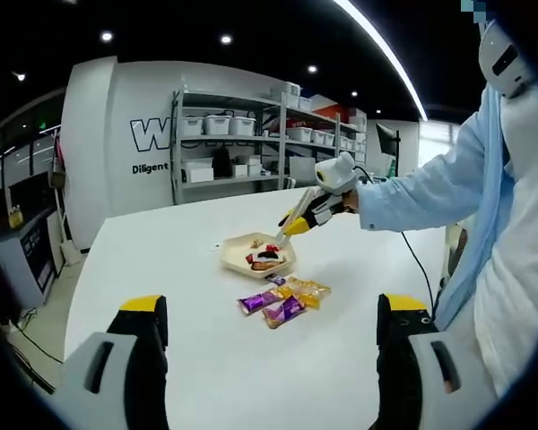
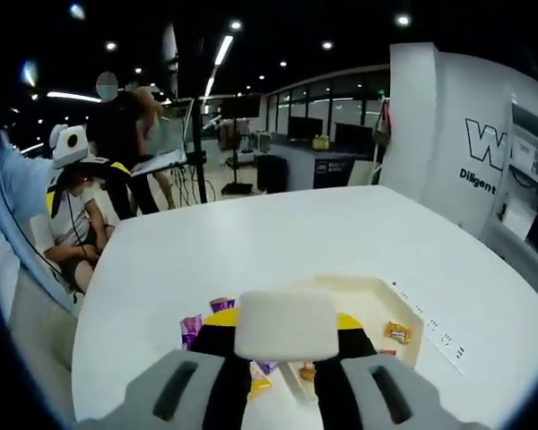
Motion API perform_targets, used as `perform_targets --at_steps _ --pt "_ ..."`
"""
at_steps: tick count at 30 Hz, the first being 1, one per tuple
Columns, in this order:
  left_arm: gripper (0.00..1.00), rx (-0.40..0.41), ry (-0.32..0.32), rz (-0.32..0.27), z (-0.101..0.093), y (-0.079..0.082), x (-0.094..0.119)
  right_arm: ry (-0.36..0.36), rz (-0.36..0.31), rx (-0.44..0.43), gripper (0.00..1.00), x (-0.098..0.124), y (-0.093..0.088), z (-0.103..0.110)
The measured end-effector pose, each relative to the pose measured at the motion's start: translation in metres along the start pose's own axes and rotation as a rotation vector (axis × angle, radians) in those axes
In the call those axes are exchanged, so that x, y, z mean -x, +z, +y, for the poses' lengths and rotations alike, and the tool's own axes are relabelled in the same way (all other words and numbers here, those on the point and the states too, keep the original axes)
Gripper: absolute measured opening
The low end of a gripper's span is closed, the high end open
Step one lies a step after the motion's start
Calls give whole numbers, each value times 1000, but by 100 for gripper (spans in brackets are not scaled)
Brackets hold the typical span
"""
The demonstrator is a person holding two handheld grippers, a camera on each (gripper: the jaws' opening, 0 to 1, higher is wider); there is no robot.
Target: Place the target food into the container with the food tongs after gripping and lifting it, then release it inside without dropping or visibly crushing the food.
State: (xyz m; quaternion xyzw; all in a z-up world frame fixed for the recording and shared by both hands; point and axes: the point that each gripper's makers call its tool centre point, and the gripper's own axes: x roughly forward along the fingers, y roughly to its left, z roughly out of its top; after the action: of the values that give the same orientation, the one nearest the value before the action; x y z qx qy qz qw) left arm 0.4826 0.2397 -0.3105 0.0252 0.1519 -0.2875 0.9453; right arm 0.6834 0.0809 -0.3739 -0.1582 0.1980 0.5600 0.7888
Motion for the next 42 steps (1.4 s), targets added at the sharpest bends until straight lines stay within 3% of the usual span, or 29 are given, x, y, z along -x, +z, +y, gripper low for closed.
perform_targets --at_steps 11,24,42 --pt "94 2 1 -4 -4 -1 4 55 22 9 19 -4 -8 34" --pt "94 10 10 -7 -4 -4 9 113 45 27 20 -14 -16 60" --pt "94 26 34 -4 -1 -10 18 226 125 92 20 -42 -39 98"
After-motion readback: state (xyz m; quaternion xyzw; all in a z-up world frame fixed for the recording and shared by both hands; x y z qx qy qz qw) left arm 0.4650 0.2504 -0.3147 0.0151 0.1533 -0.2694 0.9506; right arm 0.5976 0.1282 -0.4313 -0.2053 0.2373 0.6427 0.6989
